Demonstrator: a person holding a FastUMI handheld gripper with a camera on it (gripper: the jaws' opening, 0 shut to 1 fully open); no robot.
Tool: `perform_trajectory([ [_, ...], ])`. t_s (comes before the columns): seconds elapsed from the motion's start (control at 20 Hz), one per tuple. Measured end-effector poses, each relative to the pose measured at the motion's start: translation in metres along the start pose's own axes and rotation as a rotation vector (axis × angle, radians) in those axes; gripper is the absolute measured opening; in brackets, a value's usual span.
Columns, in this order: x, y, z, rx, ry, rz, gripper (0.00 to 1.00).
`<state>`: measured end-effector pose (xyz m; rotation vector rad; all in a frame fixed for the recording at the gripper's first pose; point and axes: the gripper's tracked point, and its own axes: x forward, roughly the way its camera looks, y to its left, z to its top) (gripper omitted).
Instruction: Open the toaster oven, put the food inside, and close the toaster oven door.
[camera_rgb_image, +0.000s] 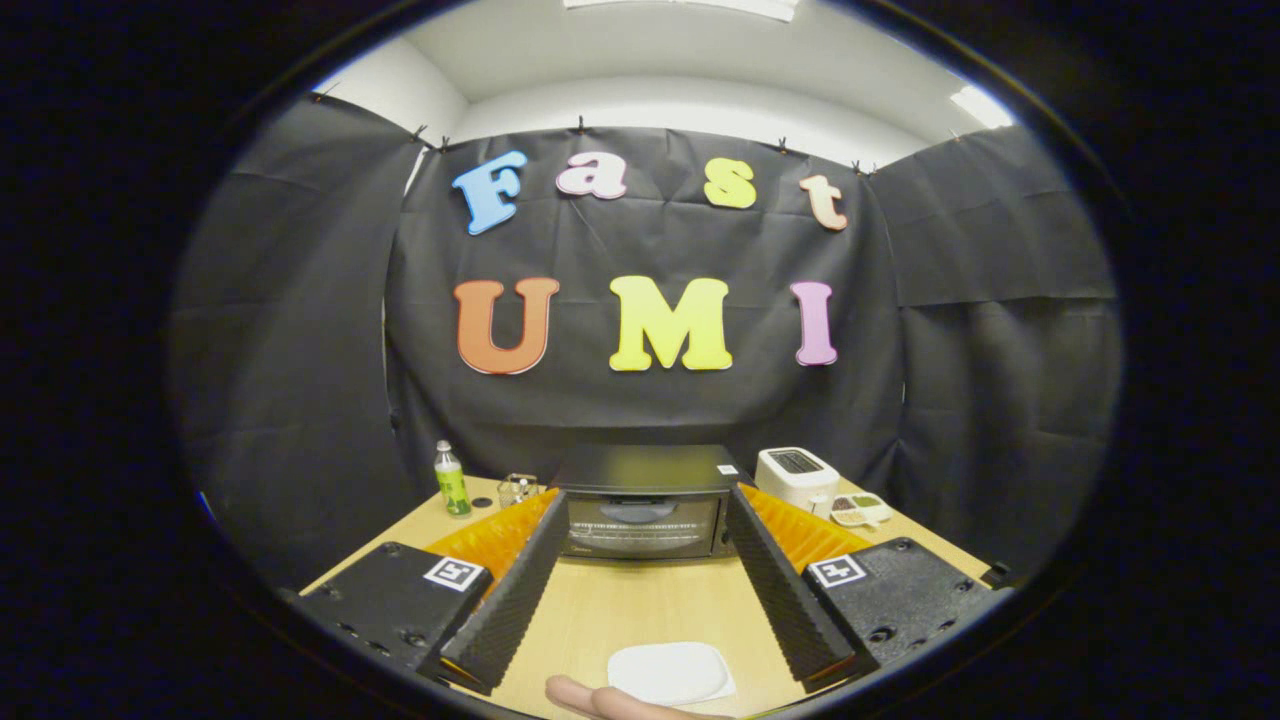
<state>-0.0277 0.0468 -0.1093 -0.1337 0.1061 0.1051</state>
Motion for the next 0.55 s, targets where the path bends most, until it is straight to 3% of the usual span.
perform_trajectory([
  [0.55, -0.066, -0.015, 0.012, -0.012, -0.112, 0.04, 1.0],
])
